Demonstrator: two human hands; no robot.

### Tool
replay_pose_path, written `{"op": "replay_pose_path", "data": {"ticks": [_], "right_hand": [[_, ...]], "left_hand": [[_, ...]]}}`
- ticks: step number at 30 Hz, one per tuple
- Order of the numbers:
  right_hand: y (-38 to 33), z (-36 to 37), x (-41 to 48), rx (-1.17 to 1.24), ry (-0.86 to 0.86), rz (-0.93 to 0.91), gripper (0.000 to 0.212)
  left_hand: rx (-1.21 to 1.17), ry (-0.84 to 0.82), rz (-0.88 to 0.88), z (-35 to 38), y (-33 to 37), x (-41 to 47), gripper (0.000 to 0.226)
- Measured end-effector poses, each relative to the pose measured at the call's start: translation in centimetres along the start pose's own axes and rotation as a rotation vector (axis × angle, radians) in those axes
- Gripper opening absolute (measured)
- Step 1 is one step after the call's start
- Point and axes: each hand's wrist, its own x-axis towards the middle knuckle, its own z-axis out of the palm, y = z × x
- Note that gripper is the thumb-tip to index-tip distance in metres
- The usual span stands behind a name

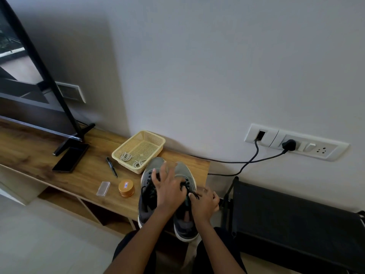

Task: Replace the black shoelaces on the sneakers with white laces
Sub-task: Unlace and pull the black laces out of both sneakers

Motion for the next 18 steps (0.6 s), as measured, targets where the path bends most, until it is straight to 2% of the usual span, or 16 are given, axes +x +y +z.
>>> {"op": "replay_pose_path", "data": {"ticks": [4,7,11,13,18], "right_hand": [[0.0,0.0,0.3,0.058,-0.044,0.073,0.033],[0.1,0.2,0.5,0.05,-0.059,0.074,0.029],[-0.2,-0.1,0.1,0.064,-0.002,0.067,0.035],[-0.6,-0.3,-0.4,0.023,0.036,0.033,0.029],[-0.9,-0.1,-0.7,-0.02,0.072,0.025,0.026]], "left_hand": [[0.055,-0.155,0.042,0.7,1.1,0.2,0.017],[0.074,-0.206,0.056,0.9,1.4,0.2,0.019],[0.052,-0.175,0.064,0.9,1.2,0.5,0.018],[0.054,-0.159,0.05,0.8,1.0,0.6,0.017],[0.046,-0.059,-0.112,-0.4,-1.4,1.0,0.017]]}}
